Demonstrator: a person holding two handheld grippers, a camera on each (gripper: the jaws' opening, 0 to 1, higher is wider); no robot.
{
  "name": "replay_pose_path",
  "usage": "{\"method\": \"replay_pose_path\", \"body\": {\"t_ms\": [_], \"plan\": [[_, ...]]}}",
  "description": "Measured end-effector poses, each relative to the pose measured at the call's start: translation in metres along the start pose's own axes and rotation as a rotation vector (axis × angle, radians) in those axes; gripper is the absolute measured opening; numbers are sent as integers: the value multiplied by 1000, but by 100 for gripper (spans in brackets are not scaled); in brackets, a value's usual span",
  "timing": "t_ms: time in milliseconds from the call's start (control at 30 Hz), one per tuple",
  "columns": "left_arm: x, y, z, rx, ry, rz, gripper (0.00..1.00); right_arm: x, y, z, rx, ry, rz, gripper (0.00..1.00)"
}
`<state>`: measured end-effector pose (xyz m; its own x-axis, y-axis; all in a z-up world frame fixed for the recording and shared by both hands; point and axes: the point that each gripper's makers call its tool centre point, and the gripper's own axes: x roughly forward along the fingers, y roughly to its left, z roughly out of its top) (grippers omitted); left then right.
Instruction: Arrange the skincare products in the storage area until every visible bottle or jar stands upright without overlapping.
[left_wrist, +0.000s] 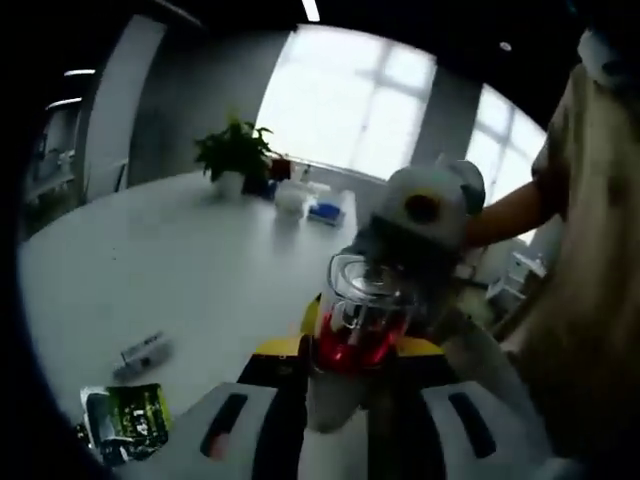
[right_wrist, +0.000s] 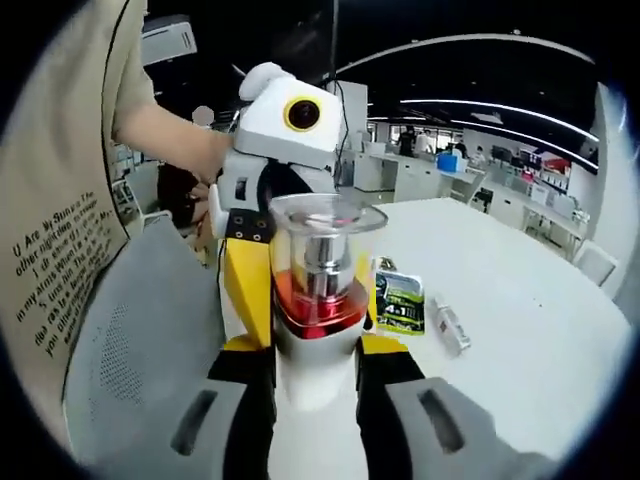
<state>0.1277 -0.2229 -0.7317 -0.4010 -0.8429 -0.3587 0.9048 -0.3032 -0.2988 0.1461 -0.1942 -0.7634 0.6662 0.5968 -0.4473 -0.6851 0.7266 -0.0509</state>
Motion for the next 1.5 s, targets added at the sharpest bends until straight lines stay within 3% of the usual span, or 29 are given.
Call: {"method": "replay_pose_path", "body": {"t_ms": [333, 500, 1167, 1500], "plan": [[11, 16, -28, -14, 58, 3, 28, 15, -6, -31, 1, 74, -72, 30], [14, 18, -35, -18, 70, -3, 28, 17, -5, -38, 3, 92, -93, 30], [18, 28, -45, 2, 100, 9, 28, 24, -16, -52, -24, 137, -164, 30], [21, 33, -41, -22, 85, 1, 30, 22, -24, -55, 16, 127, -187, 30]]}}
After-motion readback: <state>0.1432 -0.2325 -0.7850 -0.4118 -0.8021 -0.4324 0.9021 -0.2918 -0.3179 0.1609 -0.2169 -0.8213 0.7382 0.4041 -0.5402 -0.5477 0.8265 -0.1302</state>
